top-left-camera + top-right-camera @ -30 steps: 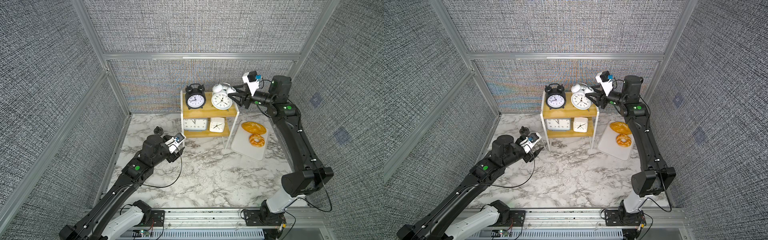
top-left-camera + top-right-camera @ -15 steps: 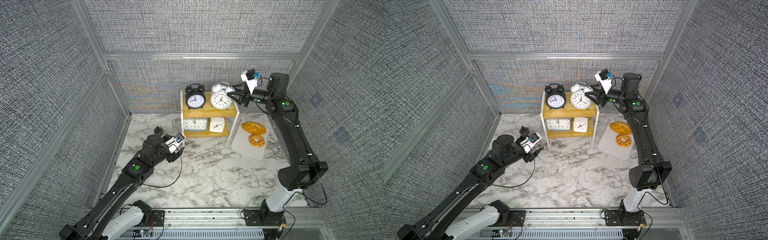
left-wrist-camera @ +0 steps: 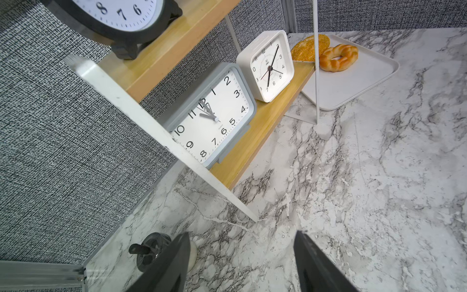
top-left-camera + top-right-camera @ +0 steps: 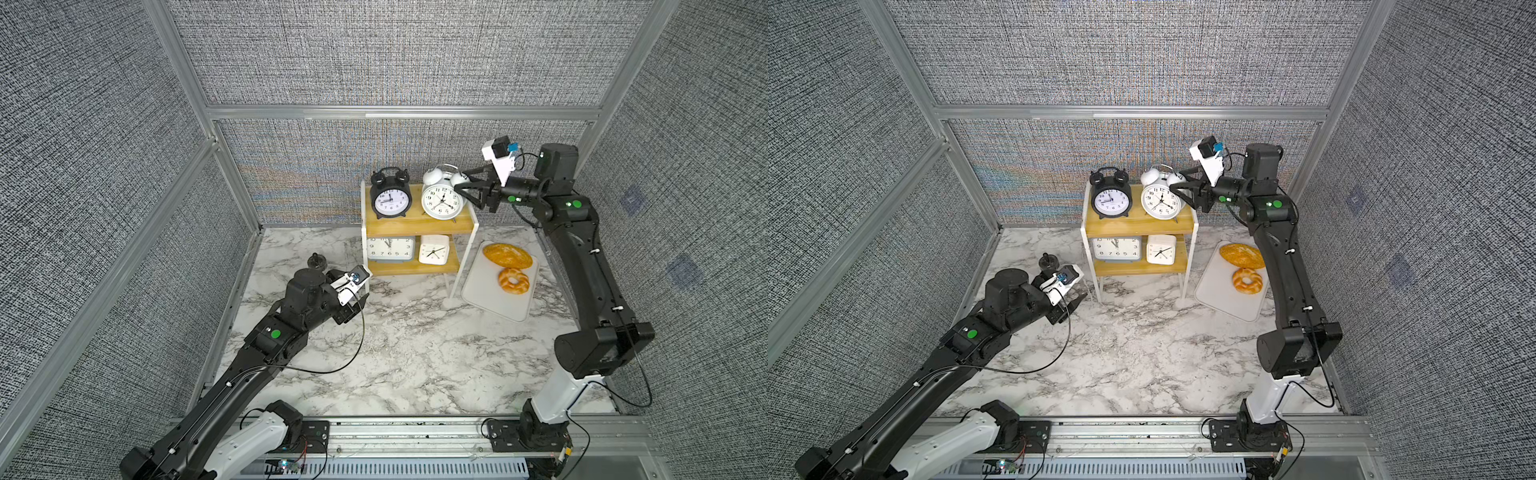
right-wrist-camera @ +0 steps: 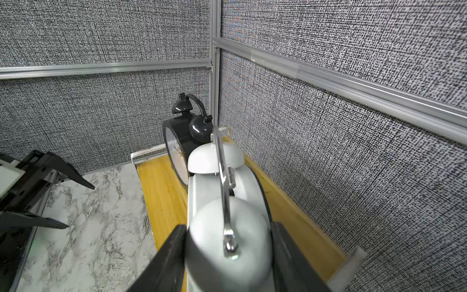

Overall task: Place the alarm clocks on the shelf by style
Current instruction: Place the alarm on the shelf.

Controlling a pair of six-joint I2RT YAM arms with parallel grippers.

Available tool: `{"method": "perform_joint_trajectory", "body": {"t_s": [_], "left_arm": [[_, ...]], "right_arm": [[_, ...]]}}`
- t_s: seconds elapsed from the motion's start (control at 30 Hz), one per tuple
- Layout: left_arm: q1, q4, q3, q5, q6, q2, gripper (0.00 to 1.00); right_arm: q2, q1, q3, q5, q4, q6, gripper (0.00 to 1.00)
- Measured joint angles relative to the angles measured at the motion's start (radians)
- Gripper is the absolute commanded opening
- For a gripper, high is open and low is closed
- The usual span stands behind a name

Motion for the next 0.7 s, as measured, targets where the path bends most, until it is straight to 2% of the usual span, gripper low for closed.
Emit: {"method": "perform_joint_trajectory", "body": {"t_s": [0.53,0.7], "left_arm": [[0.005,0.0,0.002,0.006,0.004,0.008,0.71],[0.006,0.0,0.002,0.006,0.004,0.008,0.7]], "right_arm": [[0.027,0.0,0.017,-0.005,-0.002,0.012,0.43],[0.032,0.0,0.021,-0.007,-0.002,0.012,0.46]]}}
